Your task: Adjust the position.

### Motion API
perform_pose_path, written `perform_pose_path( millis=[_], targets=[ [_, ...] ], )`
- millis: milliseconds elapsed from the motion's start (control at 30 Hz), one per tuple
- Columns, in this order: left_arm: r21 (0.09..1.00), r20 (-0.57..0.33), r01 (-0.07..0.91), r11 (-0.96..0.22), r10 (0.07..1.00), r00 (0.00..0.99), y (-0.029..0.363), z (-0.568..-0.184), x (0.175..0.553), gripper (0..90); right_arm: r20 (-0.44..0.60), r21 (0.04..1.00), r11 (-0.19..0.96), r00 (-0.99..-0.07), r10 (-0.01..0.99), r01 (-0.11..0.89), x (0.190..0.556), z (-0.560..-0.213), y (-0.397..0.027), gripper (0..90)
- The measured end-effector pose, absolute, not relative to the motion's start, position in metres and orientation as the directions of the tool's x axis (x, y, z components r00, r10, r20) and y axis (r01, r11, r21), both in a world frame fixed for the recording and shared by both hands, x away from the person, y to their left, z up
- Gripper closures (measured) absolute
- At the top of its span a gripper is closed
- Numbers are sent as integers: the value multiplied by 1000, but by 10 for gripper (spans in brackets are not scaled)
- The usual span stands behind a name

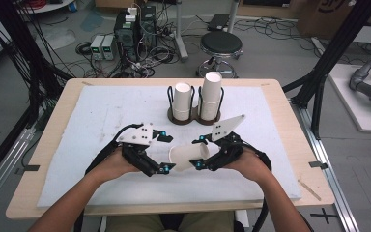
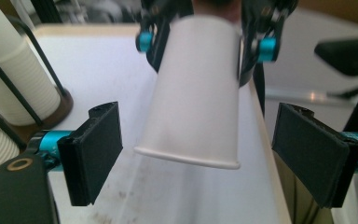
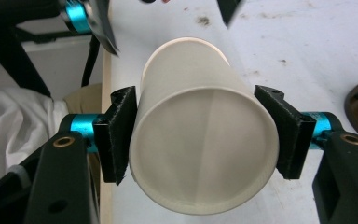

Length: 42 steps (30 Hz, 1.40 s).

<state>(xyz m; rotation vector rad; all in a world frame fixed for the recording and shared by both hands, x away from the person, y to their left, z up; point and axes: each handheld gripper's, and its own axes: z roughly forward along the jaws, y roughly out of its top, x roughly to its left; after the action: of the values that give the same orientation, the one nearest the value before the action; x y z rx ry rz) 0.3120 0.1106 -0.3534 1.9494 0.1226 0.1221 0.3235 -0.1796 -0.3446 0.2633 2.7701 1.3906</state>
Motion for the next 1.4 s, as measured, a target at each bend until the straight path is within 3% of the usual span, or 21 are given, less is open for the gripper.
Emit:
perform_pose_path(
  millis=[200,467,1400],
  targets=[
    [981,-37,72,-181,193,980,123,-360,308,159,57,840,521,-979,196,153,321,-350,-189,343],
    [991,-114,126,-50,193,975,133,-377,307,161,68,900,412,-980,188,141,311,-353,-195,342],
    [994,-73,83,-71,136,988,110,-385,302,175,152,946,274,-984,95,172,310,-355,-189,343]
  ],
)
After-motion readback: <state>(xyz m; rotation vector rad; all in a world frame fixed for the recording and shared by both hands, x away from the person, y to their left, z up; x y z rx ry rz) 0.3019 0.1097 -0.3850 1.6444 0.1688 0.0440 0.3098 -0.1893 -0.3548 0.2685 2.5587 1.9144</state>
